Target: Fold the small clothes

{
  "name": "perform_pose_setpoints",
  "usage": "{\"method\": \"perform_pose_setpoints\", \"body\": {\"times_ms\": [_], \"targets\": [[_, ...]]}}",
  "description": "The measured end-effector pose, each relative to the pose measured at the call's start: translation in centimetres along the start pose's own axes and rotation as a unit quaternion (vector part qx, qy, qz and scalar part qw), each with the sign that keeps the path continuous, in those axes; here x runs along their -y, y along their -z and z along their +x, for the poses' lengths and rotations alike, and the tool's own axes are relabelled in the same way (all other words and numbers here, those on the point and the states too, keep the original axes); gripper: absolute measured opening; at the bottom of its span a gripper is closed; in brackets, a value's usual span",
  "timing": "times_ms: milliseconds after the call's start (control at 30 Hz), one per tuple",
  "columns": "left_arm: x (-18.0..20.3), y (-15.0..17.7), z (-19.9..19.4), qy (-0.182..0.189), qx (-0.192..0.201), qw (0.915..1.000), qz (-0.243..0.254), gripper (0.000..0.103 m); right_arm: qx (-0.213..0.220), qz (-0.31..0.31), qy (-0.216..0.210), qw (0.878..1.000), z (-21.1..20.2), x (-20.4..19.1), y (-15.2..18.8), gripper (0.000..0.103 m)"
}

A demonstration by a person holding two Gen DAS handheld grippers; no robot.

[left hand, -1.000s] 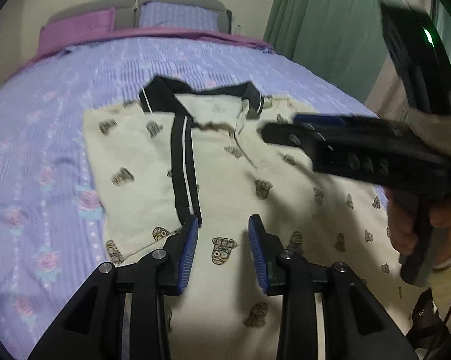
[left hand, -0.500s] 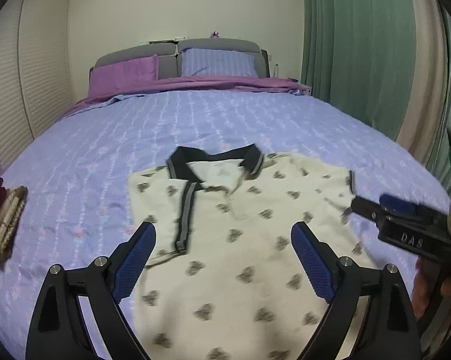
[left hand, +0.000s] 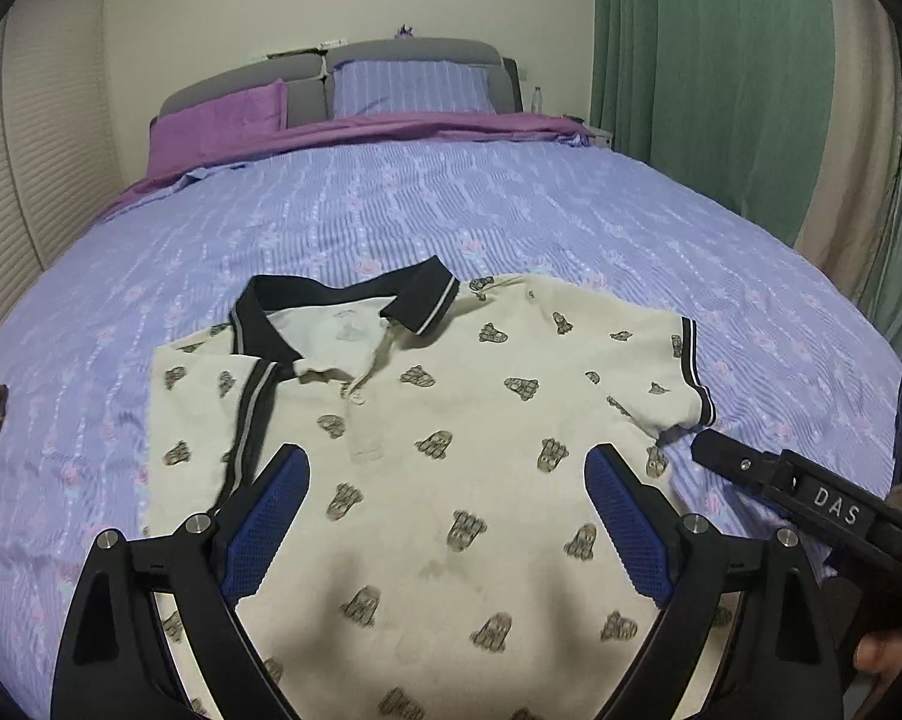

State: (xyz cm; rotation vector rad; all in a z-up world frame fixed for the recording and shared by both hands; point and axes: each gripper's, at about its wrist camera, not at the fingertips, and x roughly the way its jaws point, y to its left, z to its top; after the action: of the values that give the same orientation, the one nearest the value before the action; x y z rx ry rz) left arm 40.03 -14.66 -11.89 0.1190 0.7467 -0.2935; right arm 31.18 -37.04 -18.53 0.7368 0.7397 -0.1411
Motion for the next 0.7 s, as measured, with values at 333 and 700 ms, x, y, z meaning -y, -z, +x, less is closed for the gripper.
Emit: {"method": "perform_pose_setpoints", "body": {"times_ms": [333,700], "targets": [[0.9,-0.9,2.1,0.008,-0.011,0.9999,0.004,0.094,0.0,0.066,0.01,0.998,4.1,0.6,-1.4,0.052],[-0.4,-0.1,2.5,0.007,-0.023,0.9997,0.006,0.094,0.042,-0.013,0.073,0.996,3.9,-1.3,-2.7,0.024]]}}
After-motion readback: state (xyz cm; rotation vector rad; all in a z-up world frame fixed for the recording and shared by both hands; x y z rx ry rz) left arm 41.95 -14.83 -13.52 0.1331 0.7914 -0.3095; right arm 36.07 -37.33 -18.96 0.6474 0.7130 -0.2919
